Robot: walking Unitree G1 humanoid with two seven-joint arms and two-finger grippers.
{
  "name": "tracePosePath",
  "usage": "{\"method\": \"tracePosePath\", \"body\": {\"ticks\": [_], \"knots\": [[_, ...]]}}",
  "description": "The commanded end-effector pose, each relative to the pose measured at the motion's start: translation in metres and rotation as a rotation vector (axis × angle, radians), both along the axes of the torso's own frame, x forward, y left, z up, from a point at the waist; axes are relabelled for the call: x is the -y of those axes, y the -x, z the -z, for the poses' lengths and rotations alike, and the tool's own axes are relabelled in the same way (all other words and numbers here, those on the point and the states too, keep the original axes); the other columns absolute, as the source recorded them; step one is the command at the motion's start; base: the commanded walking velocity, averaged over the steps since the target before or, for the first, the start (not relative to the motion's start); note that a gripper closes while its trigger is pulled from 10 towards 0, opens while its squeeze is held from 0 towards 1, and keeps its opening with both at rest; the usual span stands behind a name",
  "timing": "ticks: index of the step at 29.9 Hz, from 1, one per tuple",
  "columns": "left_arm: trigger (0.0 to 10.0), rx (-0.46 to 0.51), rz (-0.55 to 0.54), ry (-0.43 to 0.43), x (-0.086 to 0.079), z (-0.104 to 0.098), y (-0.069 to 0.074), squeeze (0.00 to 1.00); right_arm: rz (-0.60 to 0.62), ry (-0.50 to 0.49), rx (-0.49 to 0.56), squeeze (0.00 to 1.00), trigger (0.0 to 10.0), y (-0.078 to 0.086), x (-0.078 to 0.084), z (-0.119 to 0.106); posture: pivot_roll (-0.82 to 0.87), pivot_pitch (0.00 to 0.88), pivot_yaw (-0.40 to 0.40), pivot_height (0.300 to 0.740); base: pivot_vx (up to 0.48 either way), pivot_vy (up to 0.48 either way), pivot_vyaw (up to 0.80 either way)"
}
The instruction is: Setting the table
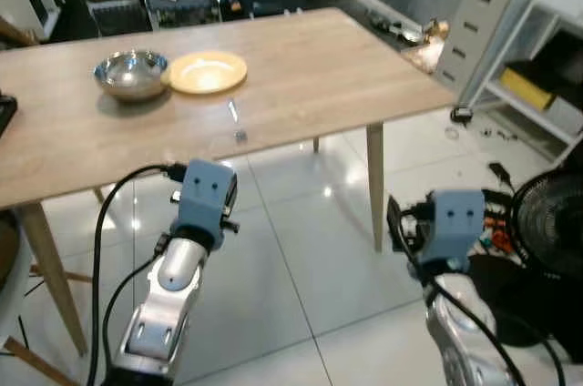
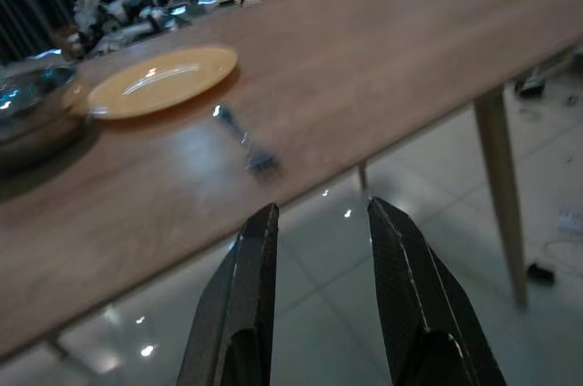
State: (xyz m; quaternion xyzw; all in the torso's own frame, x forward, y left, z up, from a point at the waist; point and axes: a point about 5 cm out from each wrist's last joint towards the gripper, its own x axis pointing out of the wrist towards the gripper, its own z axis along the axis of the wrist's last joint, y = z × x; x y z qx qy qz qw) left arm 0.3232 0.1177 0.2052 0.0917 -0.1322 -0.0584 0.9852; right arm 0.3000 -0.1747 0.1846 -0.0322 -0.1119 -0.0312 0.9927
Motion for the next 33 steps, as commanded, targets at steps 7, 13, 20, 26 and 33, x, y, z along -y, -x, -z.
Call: {"method": "tracePosePath", "body": {"ticks": [7, 13, 20, 26, 33], "knots": [[10.0, -0.022, -0.026, -0.014, -0.007, 0.006, 0.000, 0.00, -0.009, -0.021, -0.006, 0.00, 10.0, 0.001, -0.002, 0.003, 0.03, 0.146, 0.074, 0.740, 0.480, 0.000, 0.00], [10.0, -0.022, -0.029, -0.014, -0.008, 0.006, 0.000, 0.00, -0.014, -0.022, -0.007, 0.00, 10.0, 0.001, -0.002, 0.002, 0.03, 0.145, 0.071, 0.740, 0.480, 0.000, 0.00], [10.0, -0.023, -0.033, -0.017, -0.009, 0.007, -0.001, 0.00, -0.019, -0.023, -0.004, 0.00, 10.0, 0.000, -0.003, 0.001, 0.03, 0.143, 0.069, 0.740, 0.480, 0.000, 0.00], [10.0, -0.024, -0.041, -0.024, -0.012, 0.008, -0.001, 0.00, -0.032, -0.026, 0.003, 0.00, 10.0, 0.000, -0.005, 0.000, 0.03, 0.136, 0.067, 0.740, 0.480, 0.000, 0.00], [10.0, -0.041, -0.061, -0.086, -0.021, 0.012, -0.002, 0.00, -0.041, -0.040, 0.009, 0.00, 10.0, -0.001, -0.005, -0.002, 0.03, 0.131, 0.064, 0.740, 0.480, 0.000, 0.00]]}}
